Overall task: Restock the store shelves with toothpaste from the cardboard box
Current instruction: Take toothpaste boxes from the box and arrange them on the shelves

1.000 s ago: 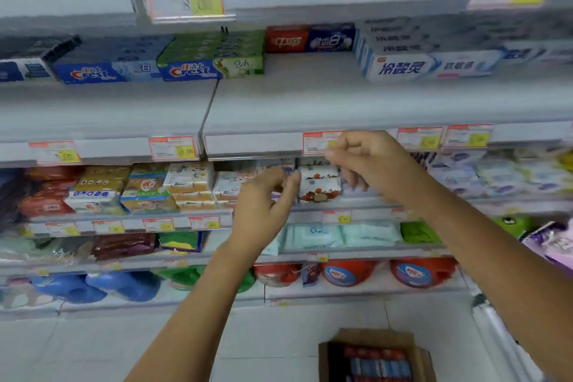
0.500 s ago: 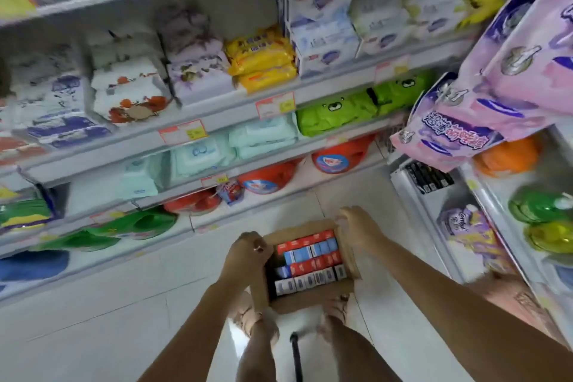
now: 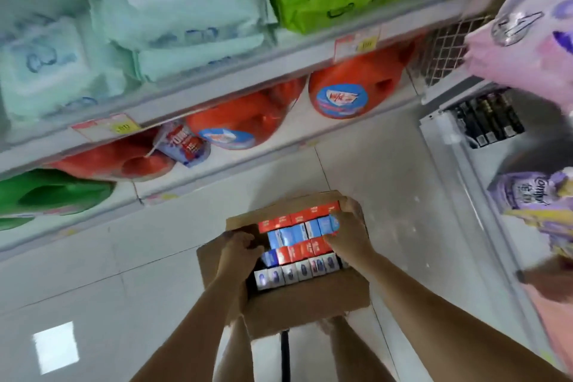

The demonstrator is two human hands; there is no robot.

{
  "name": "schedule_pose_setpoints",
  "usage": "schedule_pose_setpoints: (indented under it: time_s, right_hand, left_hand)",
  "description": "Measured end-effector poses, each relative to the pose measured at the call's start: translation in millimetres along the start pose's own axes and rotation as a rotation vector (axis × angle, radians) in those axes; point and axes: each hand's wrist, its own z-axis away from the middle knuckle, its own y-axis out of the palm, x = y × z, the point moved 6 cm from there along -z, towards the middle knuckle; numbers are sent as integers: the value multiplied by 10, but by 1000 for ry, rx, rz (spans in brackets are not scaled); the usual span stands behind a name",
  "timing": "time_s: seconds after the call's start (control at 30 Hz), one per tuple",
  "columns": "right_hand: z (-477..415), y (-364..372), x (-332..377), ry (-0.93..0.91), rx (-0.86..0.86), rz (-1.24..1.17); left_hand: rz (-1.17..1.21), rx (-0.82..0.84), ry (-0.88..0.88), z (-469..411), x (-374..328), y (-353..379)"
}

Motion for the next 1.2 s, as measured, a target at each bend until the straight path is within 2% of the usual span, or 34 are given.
schedule_pose_setpoints:
  time_s: [0.07, 0.2, 0.3, 0.43, 0.57, 0.73, 0.9, 1.03, 1.13, 1.2]
  right_hand:
    - [-232, 254, -26, -19, 66, 83]
    - [-577, 842, 35, -57, 179, -35]
    - [-680, 1168, 103, -37, 221, -138]
    - [-659, 1429, 157, 13, 156, -274]
    - [-712, 1479, 163, 38, 106, -283]
    - [-867, 1476, 132, 43, 145, -139]
    - [-982, 1466, 149, -8, 80, -26]
    - [-932, 1545, 155, -1, 57, 10]
    - [-897, 1594, 174, 38, 2, 4]
    - [-878, 1635, 205, 74, 15, 10]
  left_hand:
    - [-48, 5, 19, -348, 162, 160]
    - [-384, -42, 198, -779, 172, 411]
    - [-517, -35, 258, -978, 284, 569]
    - [-628, -60, 309, -1122, 413, 640]
    - [-817, -103, 359, -1189, 501, 727]
    - [-656, -241, 281, -1165, 429, 778]
    - [-478, -304, 298, -1178, 474, 725]
    - [-332, -409, 317, -1179, 447, 598]
    - [-224, -538, 260, -1079, 447, 479]
    - [-366, -478, 328, -1040, 402, 459]
